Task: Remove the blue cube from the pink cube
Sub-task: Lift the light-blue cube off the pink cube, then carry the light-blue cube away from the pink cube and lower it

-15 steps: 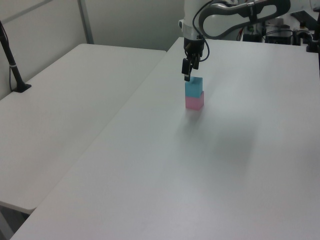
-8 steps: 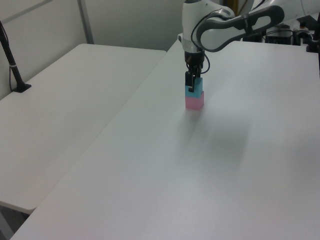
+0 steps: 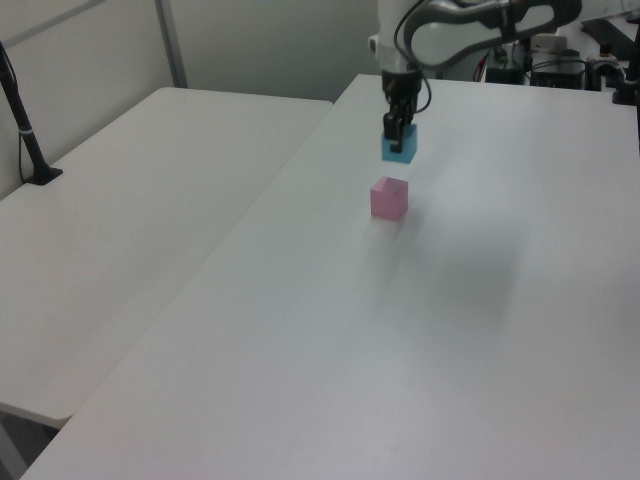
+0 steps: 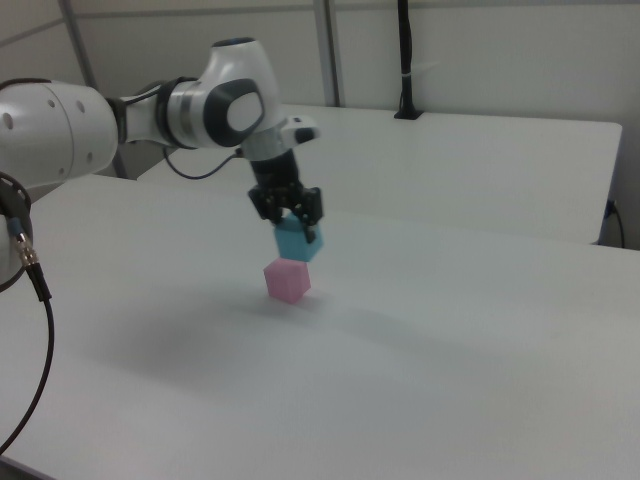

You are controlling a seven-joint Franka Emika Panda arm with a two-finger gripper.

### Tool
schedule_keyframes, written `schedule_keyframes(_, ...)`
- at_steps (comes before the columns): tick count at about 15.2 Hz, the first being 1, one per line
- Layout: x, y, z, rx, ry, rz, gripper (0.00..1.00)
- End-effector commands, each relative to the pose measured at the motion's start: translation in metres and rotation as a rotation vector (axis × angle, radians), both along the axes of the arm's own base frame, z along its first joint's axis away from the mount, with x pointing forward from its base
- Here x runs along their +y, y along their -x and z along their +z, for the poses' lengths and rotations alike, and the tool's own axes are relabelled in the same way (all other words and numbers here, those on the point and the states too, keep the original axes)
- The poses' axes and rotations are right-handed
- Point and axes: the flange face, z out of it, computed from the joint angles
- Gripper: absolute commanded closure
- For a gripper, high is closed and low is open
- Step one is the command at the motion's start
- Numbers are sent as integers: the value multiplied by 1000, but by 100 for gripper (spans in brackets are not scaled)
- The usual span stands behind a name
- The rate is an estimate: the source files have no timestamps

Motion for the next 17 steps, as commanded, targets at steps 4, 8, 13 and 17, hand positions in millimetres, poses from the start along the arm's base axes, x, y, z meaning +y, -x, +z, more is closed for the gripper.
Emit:
schedule_keyframes(4,-167,57,-43,196,28,143,82)
schedule_keyframes(8,-194,81,-101,197,30,140,79)
schedule_keyframes(13,-194,86,-115,193,25,74,44)
schedule_keyframes(17,-195,90,-94,181,23,29,0)
